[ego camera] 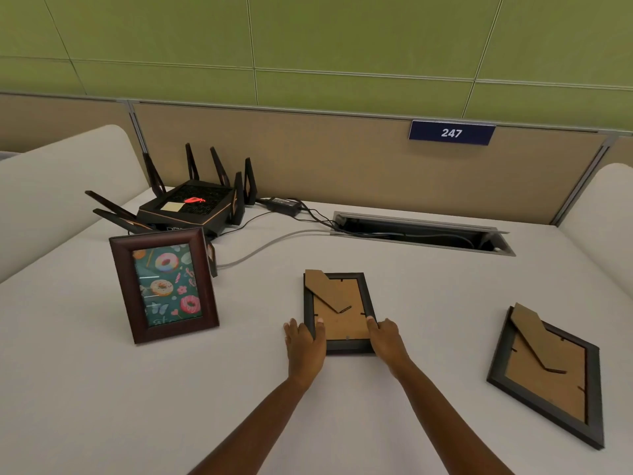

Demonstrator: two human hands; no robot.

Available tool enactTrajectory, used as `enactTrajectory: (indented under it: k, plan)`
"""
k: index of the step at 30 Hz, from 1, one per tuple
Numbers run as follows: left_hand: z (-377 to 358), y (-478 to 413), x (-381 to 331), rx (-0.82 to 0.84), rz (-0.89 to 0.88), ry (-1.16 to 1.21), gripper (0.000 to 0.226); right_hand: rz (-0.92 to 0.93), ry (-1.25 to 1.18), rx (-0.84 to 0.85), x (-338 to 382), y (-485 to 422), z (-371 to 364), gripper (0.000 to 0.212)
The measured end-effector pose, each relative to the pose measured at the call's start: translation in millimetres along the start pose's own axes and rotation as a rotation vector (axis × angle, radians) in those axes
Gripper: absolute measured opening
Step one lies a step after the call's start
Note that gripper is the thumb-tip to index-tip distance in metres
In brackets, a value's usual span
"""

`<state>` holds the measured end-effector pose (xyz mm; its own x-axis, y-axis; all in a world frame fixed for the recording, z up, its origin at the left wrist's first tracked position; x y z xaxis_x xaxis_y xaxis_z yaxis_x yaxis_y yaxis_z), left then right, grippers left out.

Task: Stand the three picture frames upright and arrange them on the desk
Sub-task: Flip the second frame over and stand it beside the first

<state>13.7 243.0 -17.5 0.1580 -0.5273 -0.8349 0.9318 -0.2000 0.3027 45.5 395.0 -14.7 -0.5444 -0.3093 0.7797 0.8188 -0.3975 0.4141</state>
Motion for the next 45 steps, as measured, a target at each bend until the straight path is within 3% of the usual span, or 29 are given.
enactTrajectory:
  k: [7,12,18,22,26,30,35,40,45]
  plan:
    - [9,-1,-10,-0.084,0.013,0.099,0.038,-0.016,-0.105,0.036,7,3,15,0.040]
    - [20,-5,-18,-0.069,0.046,0.247,0.029,-0.035,-0.304,0.136,12,1,27,0.032]
    - [40,-9,-44,0.014,0.070,0.572,0.012,0.107,-0.301,0.184,28,2,52,0.033]
    - [51,-5,-66,0.083,0.103,0.779,0.010,0.246,-0.233,0.067,38,2,61,0.035]
    - [55,1,-80,0.133,0.136,0.826,0.020,0.464,-0.082,-0.101,48,8,64,0.040]
    - [57,6,-89,0.179,0.174,0.845,0.017,0.621,0.033,-0.257,53,7,72,0.037]
    - [66,9,-102,0.212,0.192,0.885,0.015,0.761,0.094,-0.222,58,4,86,0.019]
    - [69,16,-106,0.214,0.205,0.894,0.016,0.880,-0.070,-0.218,69,12,86,0.009]
    - [76,2,-103,0.090,0.107,0.639,0.055,0.838,-0.282,-0.172,75,7,79,0.008]
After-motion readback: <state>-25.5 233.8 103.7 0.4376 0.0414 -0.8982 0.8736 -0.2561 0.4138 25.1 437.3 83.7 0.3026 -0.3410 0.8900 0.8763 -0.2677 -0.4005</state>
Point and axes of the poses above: each hand's wrist, its own y-axis away from the middle knuckle, its own z-axis out of the back of the hand, x = y × z, the point moved 5 cm from there along -y, towards the middle knuckle, and after that the axes turned 6 degrees about x, right-handed, at the moved point
